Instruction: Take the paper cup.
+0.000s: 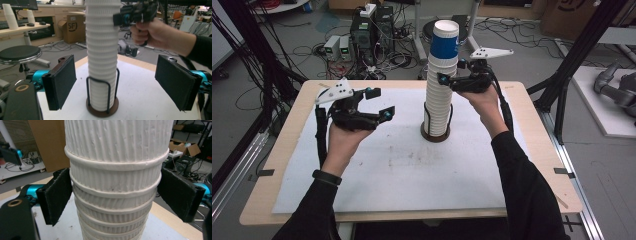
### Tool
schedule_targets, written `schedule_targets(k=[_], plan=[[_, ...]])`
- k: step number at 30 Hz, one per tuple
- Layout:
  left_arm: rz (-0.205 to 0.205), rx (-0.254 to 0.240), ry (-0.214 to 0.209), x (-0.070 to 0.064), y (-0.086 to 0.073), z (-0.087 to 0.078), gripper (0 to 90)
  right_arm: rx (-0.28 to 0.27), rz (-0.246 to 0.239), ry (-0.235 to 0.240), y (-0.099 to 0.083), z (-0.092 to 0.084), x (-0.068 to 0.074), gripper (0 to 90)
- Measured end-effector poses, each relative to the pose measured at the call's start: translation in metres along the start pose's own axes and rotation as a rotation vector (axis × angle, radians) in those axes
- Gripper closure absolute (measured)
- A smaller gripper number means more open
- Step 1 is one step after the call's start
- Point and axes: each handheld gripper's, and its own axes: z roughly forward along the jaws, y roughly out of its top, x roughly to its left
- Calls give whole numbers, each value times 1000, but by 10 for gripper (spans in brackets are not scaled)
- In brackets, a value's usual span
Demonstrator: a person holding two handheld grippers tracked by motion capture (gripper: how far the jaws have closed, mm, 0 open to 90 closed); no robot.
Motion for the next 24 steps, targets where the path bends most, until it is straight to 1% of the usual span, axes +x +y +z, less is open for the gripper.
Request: schedule_targets(k=[3, 5, 10, 11, 12, 16, 19, 22, 23, 24], plan=[[-7, -4, 3, 1, 17, 12, 174, 0, -3, -3, 0, 0, 1, 138], [8, -7, 3, 0, 30, 22, 175, -4, -4, -6, 0, 0, 1, 138], [31, -22, -2, -3, 61, 44, 179, -11, -8, -13, -1, -1, 2, 138], [29, -29, -12, -3, 74, 54, 180, -12, -9, -13, -2, -1, 2, 138], [29, -29, -12, -3, 74, 54, 180, -12, -9, -13, -2, -1, 2, 138], [35, -33, -15, -4, 93, 71, 192, -11, -17, -18, -2, -2, 3, 138], [40, -34, -11, -4, 103, 81, 196, -12, -18, -20, -2, -2, 4, 139], [27, -43, -12, -3, 111, 91, 201, -14, -19, -24, -2, -3, 4, 138], [24, -40, -9, -3, 115, 95, 203, -18, -20, -26, -3, -3, 5, 139], [30, -35, 1, -1, 119, 100, 203, -18, -21, -26, -3, -3, 5, 138]])
